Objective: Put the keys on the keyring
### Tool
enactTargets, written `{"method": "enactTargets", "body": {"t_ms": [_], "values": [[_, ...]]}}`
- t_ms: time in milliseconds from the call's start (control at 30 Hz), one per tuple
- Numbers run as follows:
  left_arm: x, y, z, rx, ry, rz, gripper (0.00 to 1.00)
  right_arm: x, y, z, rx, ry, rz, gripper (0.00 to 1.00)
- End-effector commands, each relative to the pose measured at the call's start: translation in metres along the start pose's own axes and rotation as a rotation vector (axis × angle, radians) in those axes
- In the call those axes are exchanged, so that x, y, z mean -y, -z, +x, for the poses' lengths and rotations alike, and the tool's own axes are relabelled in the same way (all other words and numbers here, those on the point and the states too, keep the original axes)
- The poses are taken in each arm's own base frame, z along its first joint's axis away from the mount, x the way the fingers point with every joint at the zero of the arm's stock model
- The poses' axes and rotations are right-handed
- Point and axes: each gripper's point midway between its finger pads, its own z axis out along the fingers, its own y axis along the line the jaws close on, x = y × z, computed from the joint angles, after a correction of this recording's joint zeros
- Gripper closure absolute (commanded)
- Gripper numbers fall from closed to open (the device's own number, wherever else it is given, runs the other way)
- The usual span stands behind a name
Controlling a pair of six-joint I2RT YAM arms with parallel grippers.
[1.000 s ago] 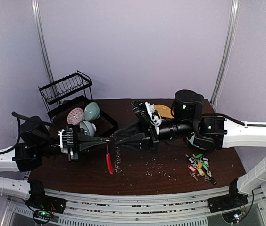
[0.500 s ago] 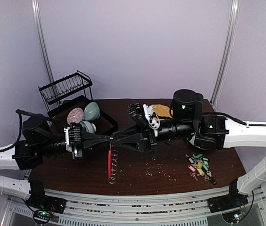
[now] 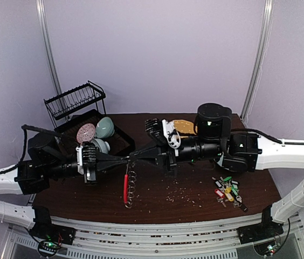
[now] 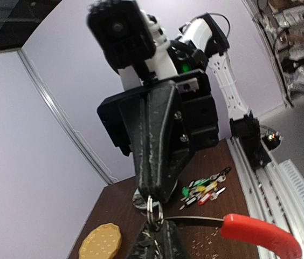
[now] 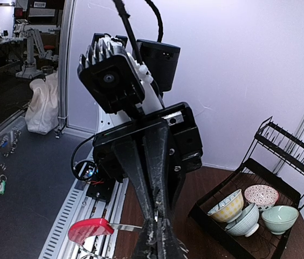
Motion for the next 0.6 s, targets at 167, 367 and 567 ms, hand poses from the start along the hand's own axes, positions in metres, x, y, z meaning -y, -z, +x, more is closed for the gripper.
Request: {"method": "enactTargets", "body": {"t_ms": [167, 367, 567], "values": [[-0.001, 0.009, -0.035, 0.167, 0.049, -0.006, 0.64, -0.016, 0.035, -0.049, 0.314, -0.123, -0.217, 1.00], [-0.006, 0.006, -0.045, 0.216, 0.113, -0.005, 0.65, -0.019, 0.039, -0.057, 0.374, -0.143, -0.272, 1.00], [-0.014, 0.002, -0.057, 0.296, 0.212, -0.043, 0.72, -0.012, 0.046, -0.071, 0.538, -0.218, -0.260, 1.00]]}}
